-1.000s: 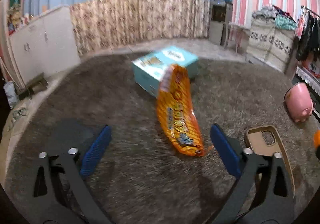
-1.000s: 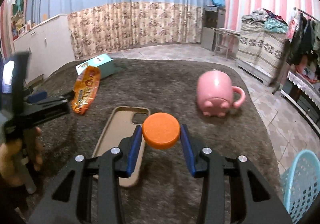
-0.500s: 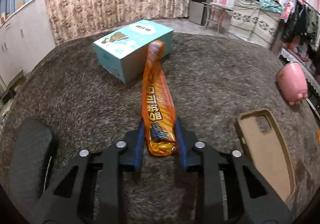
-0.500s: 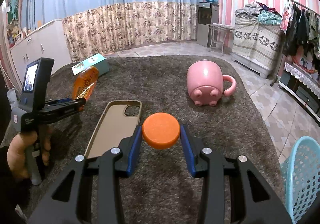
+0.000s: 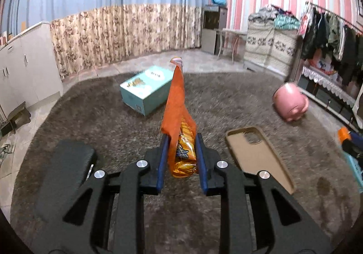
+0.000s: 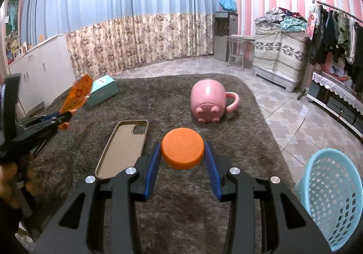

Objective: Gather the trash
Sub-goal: 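Carry the snack bag and orange lid over the light-blue basket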

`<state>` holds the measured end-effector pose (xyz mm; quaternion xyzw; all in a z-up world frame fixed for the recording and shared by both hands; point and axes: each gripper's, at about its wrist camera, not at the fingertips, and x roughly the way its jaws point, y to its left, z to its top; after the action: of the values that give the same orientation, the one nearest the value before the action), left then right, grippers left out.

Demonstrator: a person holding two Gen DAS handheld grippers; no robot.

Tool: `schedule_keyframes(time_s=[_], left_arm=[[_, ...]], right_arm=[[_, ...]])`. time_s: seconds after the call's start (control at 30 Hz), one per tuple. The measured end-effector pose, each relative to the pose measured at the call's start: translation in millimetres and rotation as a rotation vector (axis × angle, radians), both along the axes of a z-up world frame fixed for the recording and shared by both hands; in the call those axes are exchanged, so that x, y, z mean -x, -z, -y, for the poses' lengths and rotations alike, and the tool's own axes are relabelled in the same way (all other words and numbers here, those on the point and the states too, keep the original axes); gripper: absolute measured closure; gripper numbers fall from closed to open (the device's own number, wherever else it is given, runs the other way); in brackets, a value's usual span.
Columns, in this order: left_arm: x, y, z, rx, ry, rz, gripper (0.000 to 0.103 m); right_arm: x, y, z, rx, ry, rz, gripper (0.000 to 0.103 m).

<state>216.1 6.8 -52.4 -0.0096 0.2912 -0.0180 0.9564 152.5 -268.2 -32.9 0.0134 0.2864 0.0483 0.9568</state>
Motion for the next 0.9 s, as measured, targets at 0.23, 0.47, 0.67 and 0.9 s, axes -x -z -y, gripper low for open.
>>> schedule_keyframes(time_s=[0.23,0.47,0.67,0.9], left_arm=[[27,-24,16,0.038,0.014,0.073,0.081],[41,-33,53,0.024,0.082,0.112,0.081],[49,-37,93,0.011,0.176,0.131,0.081],[57,-34,146,-0.006,0.307,0.144,0.081]], right_arm=[[19,-8,33,0.005,0.069,0.035,0.063],[38,-14,79,0.018,0.181,0.078,0.063],[57,-24,120,0.004,0.281,0.139,0.063],[75,-34,163,0.031,0.380,0.191,0.063]])
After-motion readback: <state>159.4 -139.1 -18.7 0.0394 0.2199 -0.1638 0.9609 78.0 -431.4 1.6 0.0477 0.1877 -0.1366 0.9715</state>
